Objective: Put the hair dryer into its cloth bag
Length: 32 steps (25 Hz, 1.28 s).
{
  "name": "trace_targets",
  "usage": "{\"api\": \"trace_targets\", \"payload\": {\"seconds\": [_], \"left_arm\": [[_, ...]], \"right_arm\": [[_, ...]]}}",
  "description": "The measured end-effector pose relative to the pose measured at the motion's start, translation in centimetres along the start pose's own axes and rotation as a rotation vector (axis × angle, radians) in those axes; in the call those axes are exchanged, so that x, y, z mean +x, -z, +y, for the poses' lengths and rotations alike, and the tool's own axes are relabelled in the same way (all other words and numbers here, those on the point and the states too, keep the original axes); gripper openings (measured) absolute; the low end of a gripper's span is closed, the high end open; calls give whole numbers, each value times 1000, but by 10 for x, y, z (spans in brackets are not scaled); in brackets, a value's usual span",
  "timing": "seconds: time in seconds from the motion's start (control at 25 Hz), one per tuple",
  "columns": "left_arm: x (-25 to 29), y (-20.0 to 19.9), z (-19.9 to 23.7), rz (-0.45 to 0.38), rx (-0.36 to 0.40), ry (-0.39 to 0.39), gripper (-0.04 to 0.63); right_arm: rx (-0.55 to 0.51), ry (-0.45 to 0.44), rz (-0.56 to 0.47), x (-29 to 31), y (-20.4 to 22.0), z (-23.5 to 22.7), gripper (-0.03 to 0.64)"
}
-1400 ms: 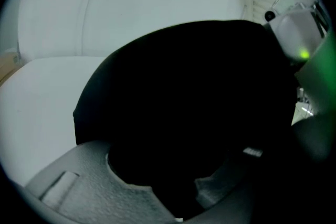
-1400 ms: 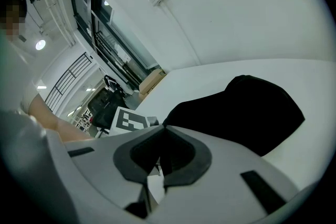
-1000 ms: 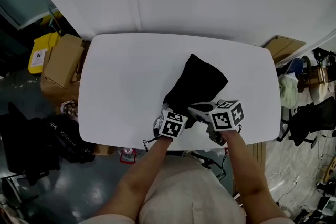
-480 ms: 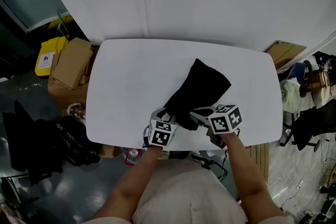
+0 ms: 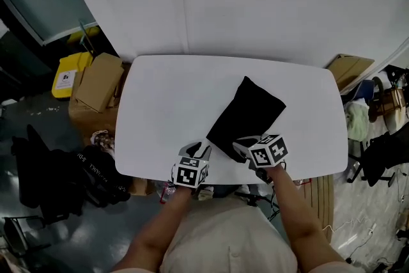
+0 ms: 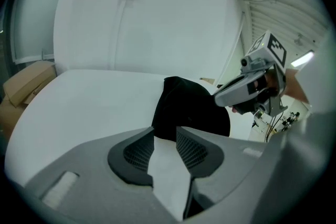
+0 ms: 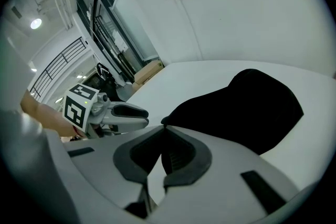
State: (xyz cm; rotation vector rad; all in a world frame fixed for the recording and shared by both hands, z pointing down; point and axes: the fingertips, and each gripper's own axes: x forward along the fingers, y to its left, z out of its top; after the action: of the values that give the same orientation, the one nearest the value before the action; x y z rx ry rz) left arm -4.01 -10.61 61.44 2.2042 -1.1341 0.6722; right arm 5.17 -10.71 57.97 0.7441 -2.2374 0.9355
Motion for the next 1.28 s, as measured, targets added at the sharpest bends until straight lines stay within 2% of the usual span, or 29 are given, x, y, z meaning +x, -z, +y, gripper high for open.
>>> {"api": "trace_targets", "payload": {"seconds": [0.16, 0.48, 0.52, 0.56, 0.6, 1.04, 1.28], "left_arm": [[-18, 7, -3, 10, -30, 26, 135], [-38, 17, -8, 20, -29, 58, 135], [-39, 16, -9, 18, -29, 62, 135], [-40, 16, -10, 16, -28, 65, 135], [-41, 15, -12, 14, -27, 68, 135], [-56, -8, -34, -44, -2, 147, 135], [-69, -21, -51, -71, 47, 196, 135]], "right_arm": [[1, 28, -10, 6, 5, 2, 23], [-22, 112, -16, 22, 24, 2, 25], [-25, 112, -20, 23, 27, 4, 50], [-30, 112, -22, 25, 29, 6, 132], [-37, 113, -23, 26, 32, 9, 172], [-20, 135, -171, -11, 32, 42, 172], [0, 137, -269, -38, 23, 58, 170]]}}
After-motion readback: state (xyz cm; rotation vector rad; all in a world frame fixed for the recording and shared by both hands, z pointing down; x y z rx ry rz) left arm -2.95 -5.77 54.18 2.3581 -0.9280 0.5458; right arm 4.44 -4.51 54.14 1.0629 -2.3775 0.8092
